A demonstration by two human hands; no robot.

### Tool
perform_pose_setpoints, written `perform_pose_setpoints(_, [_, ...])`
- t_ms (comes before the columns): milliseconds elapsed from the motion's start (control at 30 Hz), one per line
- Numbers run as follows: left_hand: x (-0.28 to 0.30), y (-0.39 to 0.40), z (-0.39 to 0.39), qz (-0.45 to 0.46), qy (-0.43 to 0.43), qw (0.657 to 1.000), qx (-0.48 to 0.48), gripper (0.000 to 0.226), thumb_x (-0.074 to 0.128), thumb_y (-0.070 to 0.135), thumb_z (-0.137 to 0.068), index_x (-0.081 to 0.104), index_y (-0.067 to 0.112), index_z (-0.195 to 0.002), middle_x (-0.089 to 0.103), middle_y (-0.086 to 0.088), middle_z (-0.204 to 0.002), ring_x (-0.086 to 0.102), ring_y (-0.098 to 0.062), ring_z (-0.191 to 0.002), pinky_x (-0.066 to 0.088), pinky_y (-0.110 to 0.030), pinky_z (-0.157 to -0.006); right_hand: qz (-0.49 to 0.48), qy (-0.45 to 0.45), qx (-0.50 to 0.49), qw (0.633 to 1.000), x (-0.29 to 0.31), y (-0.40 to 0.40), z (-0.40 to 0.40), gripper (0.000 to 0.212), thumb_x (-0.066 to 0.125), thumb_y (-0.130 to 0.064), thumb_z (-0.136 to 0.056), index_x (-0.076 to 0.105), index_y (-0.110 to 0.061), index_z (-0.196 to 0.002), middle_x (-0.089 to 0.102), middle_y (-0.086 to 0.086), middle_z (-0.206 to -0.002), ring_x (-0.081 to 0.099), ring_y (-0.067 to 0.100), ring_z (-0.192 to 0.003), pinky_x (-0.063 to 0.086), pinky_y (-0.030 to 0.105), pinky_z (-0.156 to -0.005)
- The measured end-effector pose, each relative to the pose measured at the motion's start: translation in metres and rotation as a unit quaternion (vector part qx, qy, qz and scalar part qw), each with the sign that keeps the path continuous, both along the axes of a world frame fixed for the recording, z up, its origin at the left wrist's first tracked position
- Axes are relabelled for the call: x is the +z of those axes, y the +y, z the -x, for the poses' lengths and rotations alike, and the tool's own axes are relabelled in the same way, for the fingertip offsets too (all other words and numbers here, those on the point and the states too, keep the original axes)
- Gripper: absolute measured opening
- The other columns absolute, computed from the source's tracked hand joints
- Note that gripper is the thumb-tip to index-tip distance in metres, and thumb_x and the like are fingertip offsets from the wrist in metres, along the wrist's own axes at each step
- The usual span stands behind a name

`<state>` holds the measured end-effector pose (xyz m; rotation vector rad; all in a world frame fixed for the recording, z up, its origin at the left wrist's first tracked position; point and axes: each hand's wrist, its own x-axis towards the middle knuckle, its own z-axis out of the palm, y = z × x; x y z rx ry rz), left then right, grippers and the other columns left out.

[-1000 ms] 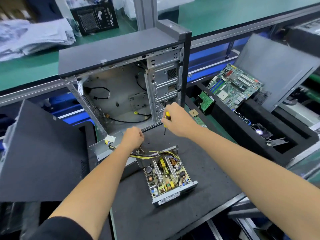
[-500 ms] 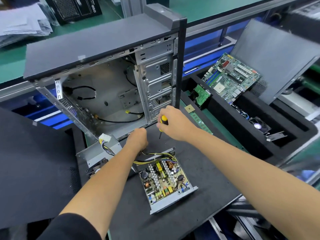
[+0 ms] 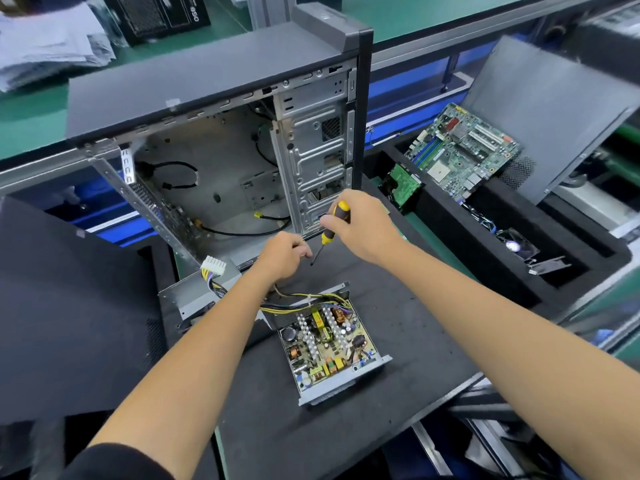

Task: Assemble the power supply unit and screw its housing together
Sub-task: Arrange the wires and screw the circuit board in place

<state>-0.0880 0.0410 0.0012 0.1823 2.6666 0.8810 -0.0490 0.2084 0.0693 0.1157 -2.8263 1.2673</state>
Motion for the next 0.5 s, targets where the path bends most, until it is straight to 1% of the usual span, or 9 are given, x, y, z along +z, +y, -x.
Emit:
perform_pose_setpoints(67, [0.008, 0.001, -0.009, -0.025, 0.01, 1.0, -0.015, 0.028, 0.054, 0.012, -0.095, 0.065, 0.02, -0.071, 0.061, -0.001, -0.076, 0.052, -0.021, -0.074, 0.042, -0.033, -0.068, 0.006, 0.014, -0.016, 1.0, 0.007, 0.002, -0.004, 0.028, 0.059, -0.03, -0.094, 0.049, -0.01, -0.077, 0.068, 0.002, -0.074, 0.058, 0.012, -0.07, 0.045, 0.032, -0.068])
perform_pose_setpoints(167, [0.013, 0.002, -0.023, -0.053, 0.027, 0.998, -0.025, 0.026, 0.054, 0.013, -0.095, 0.067, 0.019, -0.073, 0.067, -0.01, -0.082, 0.056, -0.027, -0.075, 0.047, -0.037, -0.07, 0.028, 0.009, -0.04, 0.999, 0.016, 0.004, -0.009, 0.032, 0.055, -0.034, -0.096, 0.047, -0.006, -0.084, 0.068, 0.012, -0.078, 0.063, 0.026, -0.072, 0.052, 0.045, -0.071])
perform_pose_setpoints(233, [0.016, 0.002, -0.032, -0.072, 0.04, 0.997, -0.016, 0.023, 0.056, 0.014, -0.095, 0.068, 0.017, -0.076, 0.066, -0.005, -0.079, 0.058, -0.02, -0.07, 0.048, -0.033, -0.067, 0.039, 0.008, -0.053, 0.998, 0.02, 0.005, -0.013, 0.031, 0.054, -0.035, -0.096, 0.045, -0.006, -0.086, 0.066, 0.016, -0.082, 0.064, 0.032, -0.074, 0.053, 0.049, -0.073])
perform_pose_setpoints(300, [0.019, 0.0, -0.04, -0.098, 0.042, 0.994, -0.006, 0.017, 0.059, 0.014, -0.093, 0.069, 0.014, -0.079, 0.065, 0.0, -0.073, 0.055, -0.012, -0.062, 0.047, -0.026, -0.061, 0.039, 0.012, -0.058, 0.997, 0.023, 0.005, -0.018, 0.031, 0.054, -0.035, -0.096, 0.046, -0.007, -0.087, 0.066, 0.016, -0.082, 0.065, 0.032, -0.074, 0.054, 0.048, -0.073])
perform_pose_setpoints(367, [0.02, -0.003, -0.047, -0.136, 0.029, 0.99, 0.0, 0.008, 0.064, 0.008, -0.09, 0.07, 0.009, -0.086, 0.067, -0.005, -0.074, 0.059, -0.012, -0.064, 0.052, -0.027, -0.065, 0.038, 0.019, -0.058, 0.997, 0.026, 0.003, -0.023, 0.031, 0.054, -0.035, -0.096, 0.046, -0.006, -0.087, 0.066, 0.015, -0.082, 0.065, 0.028, -0.071, 0.054, 0.045, -0.071])
perform_pose_setpoints(400, [0.02, -0.005, -0.05, -0.151, 0.021, 0.988, 0.004, 0.006, 0.065, 0.004, -0.088, 0.07, 0.007, -0.088, 0.068, -0.008, -0.076, 0.061, -0.013, -0.065, 0.054, -0.027, -0.068, 0.038, 0.023, -0.058, 0.997, 0.027, 0.003, -0.025, 0.03, 0.054, -0.034, -0.096, 0.046, -0.007, -0.086, 0.067, 0.014, -0.081, 0.065, 0.024, -0.068, 0.054, 0.042, -0.068])
perform_pose_setpoints(467, [0.02, -0.007, -0.055, -0.166, 0.009, 0.986, 0.01, 0.008, 0.067, 0.0, -0.085, 0.069, 0.005, -0.091, 0.068, -0.009, -0.077, 0.064, -0.009, -0.063, 0.055, -0.022, -0.068, 0.039, 0.03, -0.056, 0.997, 0.029, 0.001, -0.029, 0.028, 0.053, -0.033, -0.097, 0.045, -0.008, -0.085, 0.068, 0.013, -0.079, 0.062, 0.009, -0.056, 0.052, 0.034, -0.062])
perform_pose_setpoints(500, [0.02, -0.007, -0.057, -0.171, 0.004, 0.985, 0.012, 0.008, 0.067, 0.0, -0.085, 0.069, 0.003, -0.092, 0.068, -0.009, -0.076, 0.065, -0.007, -0.06, 0.055, -0.019, -0.067, 0.041, 0.03, -0.054, 0.997, 0.031, 0.0, -0.03, 0.028, 0.053, -0.032, -0.097, 0.045, -0.008, -0.086, 0.068, 0.013, -0.079, 0.06, 0.005, -0.052, 0.051, 0.032, -0.06])
